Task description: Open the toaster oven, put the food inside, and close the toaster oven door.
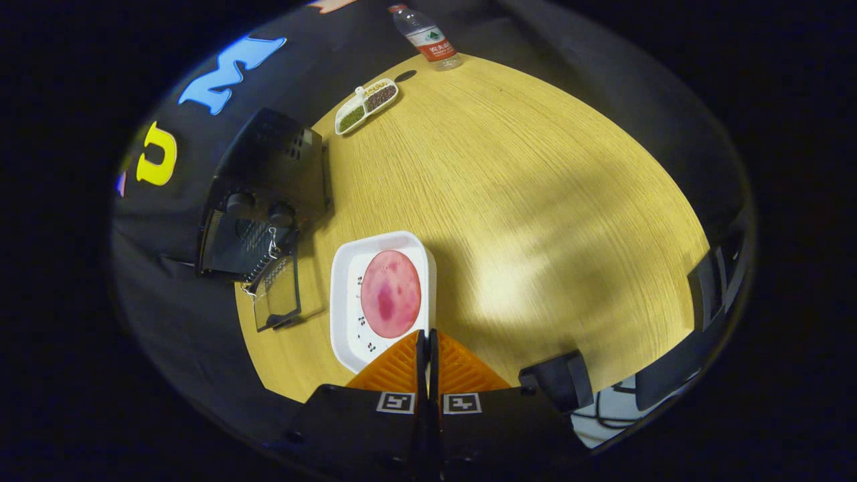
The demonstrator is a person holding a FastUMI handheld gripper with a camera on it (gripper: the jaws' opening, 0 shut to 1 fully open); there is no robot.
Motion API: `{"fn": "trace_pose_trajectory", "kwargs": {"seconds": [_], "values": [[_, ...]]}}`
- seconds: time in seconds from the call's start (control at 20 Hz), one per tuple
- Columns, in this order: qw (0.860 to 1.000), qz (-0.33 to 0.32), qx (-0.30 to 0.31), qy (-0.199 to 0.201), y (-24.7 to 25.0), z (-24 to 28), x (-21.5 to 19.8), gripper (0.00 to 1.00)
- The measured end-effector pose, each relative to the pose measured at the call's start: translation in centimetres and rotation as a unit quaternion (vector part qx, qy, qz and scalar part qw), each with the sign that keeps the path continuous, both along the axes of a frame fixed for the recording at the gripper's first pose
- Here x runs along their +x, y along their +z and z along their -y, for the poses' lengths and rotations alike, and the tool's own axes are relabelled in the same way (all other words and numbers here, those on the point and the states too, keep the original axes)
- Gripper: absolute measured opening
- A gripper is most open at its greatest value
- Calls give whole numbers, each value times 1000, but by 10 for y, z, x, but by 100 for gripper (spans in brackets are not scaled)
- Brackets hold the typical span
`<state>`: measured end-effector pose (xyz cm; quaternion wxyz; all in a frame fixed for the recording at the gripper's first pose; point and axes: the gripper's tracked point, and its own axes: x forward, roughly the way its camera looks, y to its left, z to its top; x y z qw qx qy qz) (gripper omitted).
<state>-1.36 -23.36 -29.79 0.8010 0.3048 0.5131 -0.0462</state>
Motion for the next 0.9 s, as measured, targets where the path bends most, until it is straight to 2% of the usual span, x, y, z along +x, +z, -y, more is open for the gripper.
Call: {"fn": "trace_pose_trajectory", "kwargs": {"seconds": [0.25, 0.5, 0.65, 0.9], "values": [[995, 32, 56, -80, 21, -25, -29, 1], [989, 56, 83, -109, 47, -73, -55, 2], [987, 72, 107, -98, 62, -119, -62, 1], [991, 73, 104, -29, 73, -186, -55, 1]]}}
